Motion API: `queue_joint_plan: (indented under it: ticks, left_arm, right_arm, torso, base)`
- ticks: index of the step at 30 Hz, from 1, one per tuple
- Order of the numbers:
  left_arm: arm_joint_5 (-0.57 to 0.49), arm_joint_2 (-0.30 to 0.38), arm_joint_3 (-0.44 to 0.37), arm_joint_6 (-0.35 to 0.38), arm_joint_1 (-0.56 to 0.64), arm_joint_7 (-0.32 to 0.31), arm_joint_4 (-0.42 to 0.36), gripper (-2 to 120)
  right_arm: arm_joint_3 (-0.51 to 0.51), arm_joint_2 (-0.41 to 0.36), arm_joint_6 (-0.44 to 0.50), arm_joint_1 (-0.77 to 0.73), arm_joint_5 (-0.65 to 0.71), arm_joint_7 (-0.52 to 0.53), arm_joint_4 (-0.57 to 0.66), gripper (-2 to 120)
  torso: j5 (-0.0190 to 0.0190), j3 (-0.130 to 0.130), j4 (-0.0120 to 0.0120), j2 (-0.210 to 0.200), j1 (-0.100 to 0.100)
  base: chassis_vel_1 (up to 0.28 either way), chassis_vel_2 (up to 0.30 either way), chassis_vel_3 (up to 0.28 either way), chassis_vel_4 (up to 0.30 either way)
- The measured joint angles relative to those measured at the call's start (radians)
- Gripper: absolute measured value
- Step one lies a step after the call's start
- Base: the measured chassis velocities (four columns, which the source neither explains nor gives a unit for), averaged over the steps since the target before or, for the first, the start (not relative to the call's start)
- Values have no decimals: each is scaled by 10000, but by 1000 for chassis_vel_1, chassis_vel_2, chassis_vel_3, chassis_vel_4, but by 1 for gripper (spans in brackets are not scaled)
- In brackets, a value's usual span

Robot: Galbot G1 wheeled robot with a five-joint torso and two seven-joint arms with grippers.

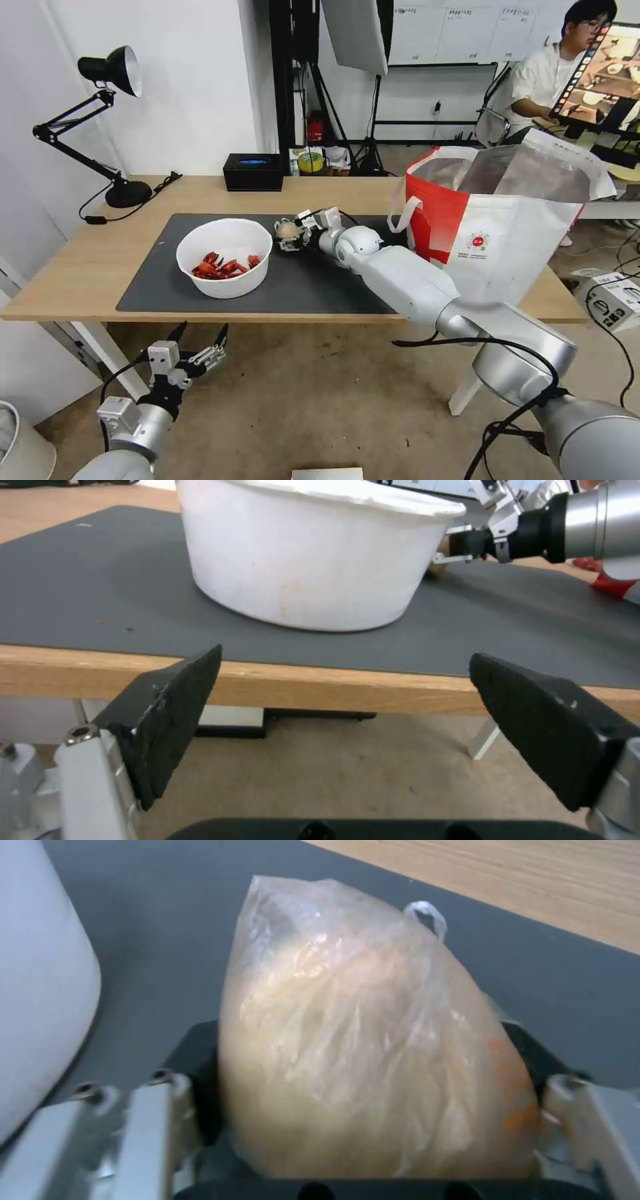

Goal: Pick up the trash from the table and place it into the takeout bag.

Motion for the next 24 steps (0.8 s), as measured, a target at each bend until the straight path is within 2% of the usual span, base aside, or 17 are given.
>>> queue_joint_plan:
  ticks: [1,4,5,7,8,10,14,16,18,19,20,22,24]
  left_arm:
    - [0,0,0,0,0,0,0,100]
    - [0,20,29,-2,-39,-3,1,100]
    - [0,20,29,-2,-39,-3,1,100]
    - [0,31,54,-3,-60,-8,0,100]
    - [0,31,54,-3,-60,-8,0,100]
    - [0,38,86,-3,-69,-15,0,100]
    - [5,35,121,-3,-88,-19,0,100]
    - [42,-2,171,-3,-101,-24,-2,100]
    - [56,-18,189,-3,-102,-26,-6,100]
    - [81,-42,214,-4,-101,-27,-21,100]
    - [126,-72,263,-4,-93,-30,-39,100]
    - [141,-78,276,-4,-91,-29,-45,100]
    - [247,-110,377,-4,-78,-35,-50,100]
  right_arm:
    - [0,0,0,0,0,0,0,68]
    - [71,-171,0,-85,22,10,229,53]
    - [71,-171,0,-85,22,10,229,53]
    - [192,-371,12,-196,52,87,629,43]
    - [192,-371,12,-196,52,87,629,43]
    - [315,-804,34,-377,231,319,1492,31]
    - [436,-1294,53,-604,345,536,2382,24]
    - [753,-2046,142,-1032,360,802,3623,13]
    - [893,-2237,188,-1196,346,861,3985,11]
    - [1173,-2596,278,-1509,320,946,4641,7]
    - [1629,-3134,395,-2023,296,1101,5587,7]
    - [1741,-3265,422,-2155,296,1129,5805,7]
    - [2541,-4111,592,-2963,313,1336,7085,7]
  torso:
    - [0,0,0,0,0]
    - [0,0,0,-1,0]
    - [0,0,0,-1,0]
    - [1,0,0,0,1]
    - [1,0,0,0,1]
    - [1,0,2,0,1]
    - [2,0,1,0,0]
    - [2,0,-1,-1,1]
    - [1,0,-1,0,1]
    - [3,0,1,0,1]
    - [4,0,0,-1,0]
    - [3,0,1,0,0]
    - [4,-1,-4,0,-1]
  base:
    - [0,0,0,0]
    - [0,0,0,0]
    - [0,0,0,0]
    - [0,0,0,0]
    - [0,0,0,0]
    - [0,0,0,0]
    - [0,0,0,0]
    - [0,0,0,0]
    - [0,0,0,0]
    - [0,0,0,0]
    - [0,0,0,0]
    - [0,0,0,0]
    - [0,0,0,0]
